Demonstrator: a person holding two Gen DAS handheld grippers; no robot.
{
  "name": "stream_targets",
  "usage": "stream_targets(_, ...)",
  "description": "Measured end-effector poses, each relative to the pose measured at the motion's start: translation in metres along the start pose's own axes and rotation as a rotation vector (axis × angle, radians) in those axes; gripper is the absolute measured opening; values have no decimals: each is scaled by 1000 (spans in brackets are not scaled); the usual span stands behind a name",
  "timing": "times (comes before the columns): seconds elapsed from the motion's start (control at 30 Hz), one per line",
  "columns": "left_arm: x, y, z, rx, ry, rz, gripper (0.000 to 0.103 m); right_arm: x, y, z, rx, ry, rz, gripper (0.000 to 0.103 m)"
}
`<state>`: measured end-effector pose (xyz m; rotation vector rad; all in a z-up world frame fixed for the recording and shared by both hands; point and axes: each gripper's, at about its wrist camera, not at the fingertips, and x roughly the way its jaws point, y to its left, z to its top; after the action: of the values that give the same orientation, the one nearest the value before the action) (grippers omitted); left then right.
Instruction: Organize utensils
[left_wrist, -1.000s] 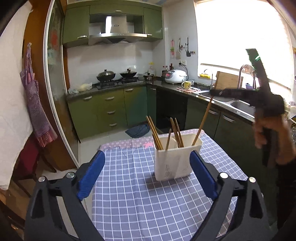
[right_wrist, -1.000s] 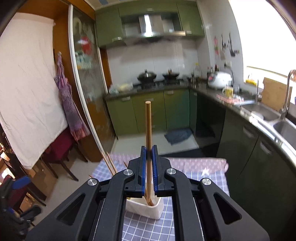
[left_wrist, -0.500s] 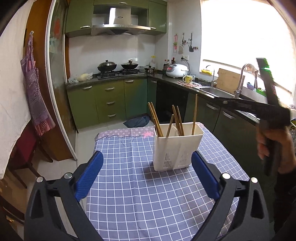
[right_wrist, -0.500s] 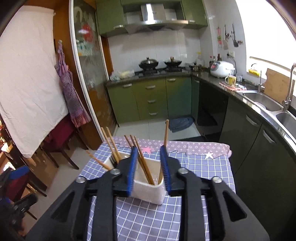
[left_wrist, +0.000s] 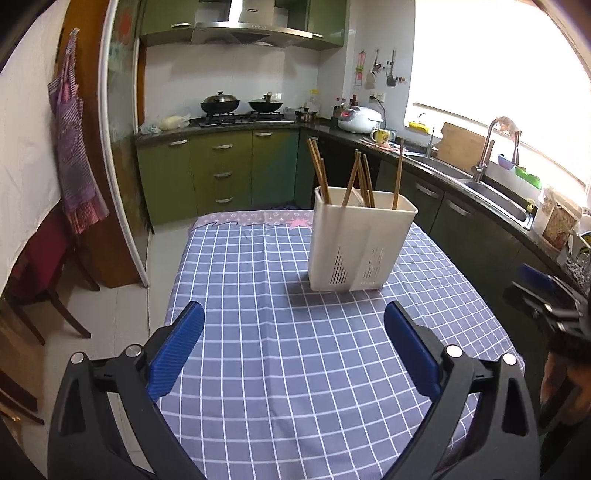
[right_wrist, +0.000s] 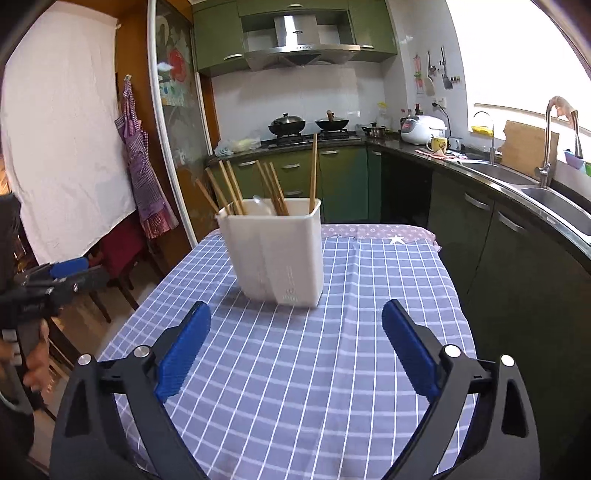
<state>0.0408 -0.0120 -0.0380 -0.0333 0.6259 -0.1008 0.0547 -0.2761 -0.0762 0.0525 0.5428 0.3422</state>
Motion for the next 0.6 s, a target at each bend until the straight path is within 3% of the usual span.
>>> stream_targets(0.27,-55,-9,-17,4,-101,36,94,-67,11,-11,-1,-102,-8,98)
stream_targets(0.6,-101,-14,-33,-39,-156,31,96,-117,22,-16,-8,-186,-47,98)
